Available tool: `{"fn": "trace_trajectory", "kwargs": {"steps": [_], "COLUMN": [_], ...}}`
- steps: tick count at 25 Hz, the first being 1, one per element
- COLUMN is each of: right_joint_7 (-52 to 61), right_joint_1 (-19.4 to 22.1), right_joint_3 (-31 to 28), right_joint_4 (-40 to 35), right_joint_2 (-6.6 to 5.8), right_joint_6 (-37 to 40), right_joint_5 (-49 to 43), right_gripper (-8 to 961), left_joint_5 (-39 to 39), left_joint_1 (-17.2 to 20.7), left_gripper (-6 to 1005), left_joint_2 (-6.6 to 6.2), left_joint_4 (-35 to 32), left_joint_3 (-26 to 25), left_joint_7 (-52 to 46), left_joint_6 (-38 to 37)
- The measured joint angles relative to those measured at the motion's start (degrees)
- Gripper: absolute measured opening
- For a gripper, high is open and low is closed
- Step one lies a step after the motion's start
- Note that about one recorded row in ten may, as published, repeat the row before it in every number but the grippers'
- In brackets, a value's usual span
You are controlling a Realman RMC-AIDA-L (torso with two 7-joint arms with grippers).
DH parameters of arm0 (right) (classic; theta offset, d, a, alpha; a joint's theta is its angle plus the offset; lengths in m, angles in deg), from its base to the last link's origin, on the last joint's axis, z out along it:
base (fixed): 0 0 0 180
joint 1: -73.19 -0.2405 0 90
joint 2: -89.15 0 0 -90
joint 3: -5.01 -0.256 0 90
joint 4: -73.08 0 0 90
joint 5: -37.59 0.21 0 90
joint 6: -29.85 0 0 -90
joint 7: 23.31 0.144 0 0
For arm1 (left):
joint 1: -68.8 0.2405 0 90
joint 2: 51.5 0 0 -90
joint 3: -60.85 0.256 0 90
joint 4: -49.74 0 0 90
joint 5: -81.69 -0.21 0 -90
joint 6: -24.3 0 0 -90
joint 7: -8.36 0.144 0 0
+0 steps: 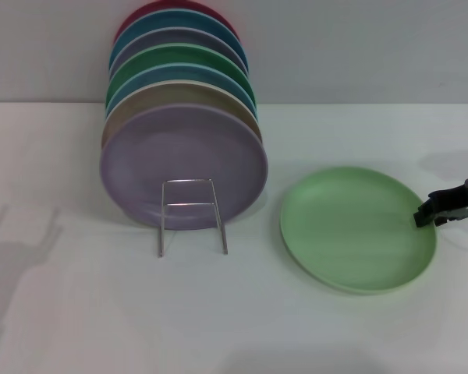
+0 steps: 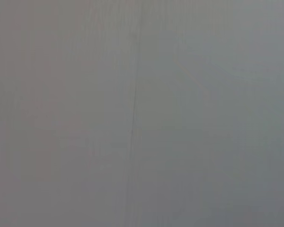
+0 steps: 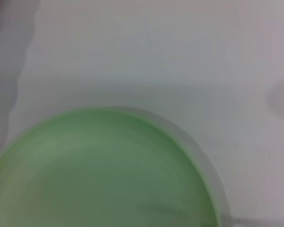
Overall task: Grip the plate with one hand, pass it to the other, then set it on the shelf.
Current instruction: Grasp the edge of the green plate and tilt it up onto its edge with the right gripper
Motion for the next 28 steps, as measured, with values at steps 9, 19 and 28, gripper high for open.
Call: {"fn": "trace_trajectory", "kwargs": {"steps": [9,19,28], "right_joint_7": [-0.6,-0.7,-2.9], "right_joint_1": [-0.4,-1.1,-0.6], "right_joint_3": [0.0,0.0,-0.2], "right_joint_4": [0.9,2.3,1.8], "right_joint_2": [0.05,-0.25,-0.09], "right_joint_6": [0.6,0.9,1.6], "right_joint_5": [0.0,0.0,0.1], "right_gripper": [252,96,71], "left_joint_5": [0.1,0.1,0.1], "left_joint_1": [-0.2,-0.2,-0.3], "left_gripper": [862,861,861], "left_joint_2": [-0.01,-0.09,-0.1], "left_joint_4": [-0.5,-0.5,-0.5], "left_joint_3": [-0.1,-0.2,-0.2], "left_joint_7": [0.1,0.2,0.3], "left_joint_6": [0.0,0.0,0.0]}}
